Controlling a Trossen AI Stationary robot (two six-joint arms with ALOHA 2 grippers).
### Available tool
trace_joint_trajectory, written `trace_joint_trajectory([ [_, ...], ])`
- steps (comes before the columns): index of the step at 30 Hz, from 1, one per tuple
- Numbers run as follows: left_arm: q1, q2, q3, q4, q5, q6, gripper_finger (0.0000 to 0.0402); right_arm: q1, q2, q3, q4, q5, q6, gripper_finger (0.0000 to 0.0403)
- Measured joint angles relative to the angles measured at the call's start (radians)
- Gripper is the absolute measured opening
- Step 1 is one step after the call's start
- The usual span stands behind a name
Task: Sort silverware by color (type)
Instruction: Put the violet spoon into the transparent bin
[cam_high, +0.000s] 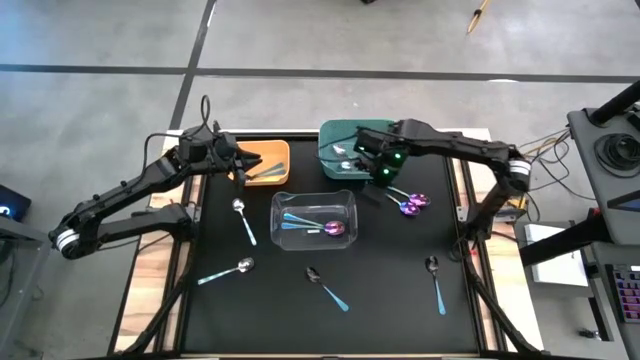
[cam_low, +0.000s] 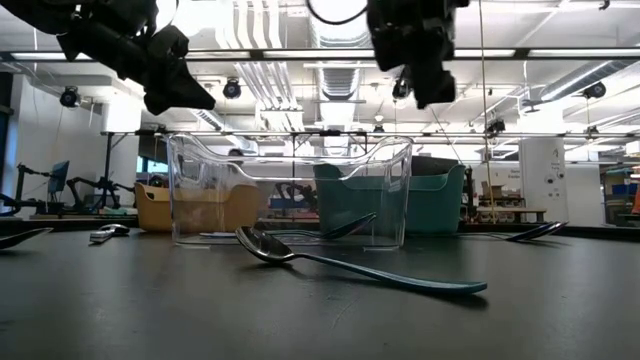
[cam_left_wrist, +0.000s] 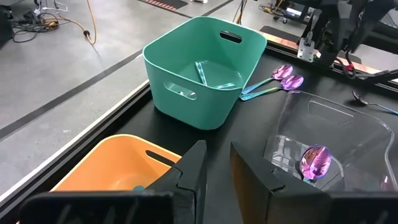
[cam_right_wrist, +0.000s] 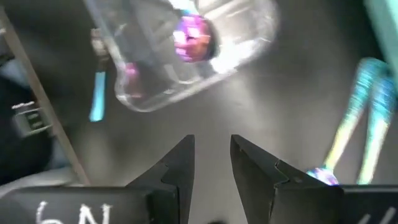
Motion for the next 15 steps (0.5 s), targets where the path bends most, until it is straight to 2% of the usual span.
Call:
trace_joint_trajectory([
  [7, 0.0, 0.0, 0.0, 0.01, -0.048, 0.003, 0.0054, 0.0, -0.121, -0.169, 0.021, 0.211, 0.16, 0.0093],
  [15, 0.0, 0.0, 0.0, 0.025, -0.096, 0.014, 0.0054, -0.003, -0.178, -0.349, 0.141, 0.25, 0.179, 0.0093],
])
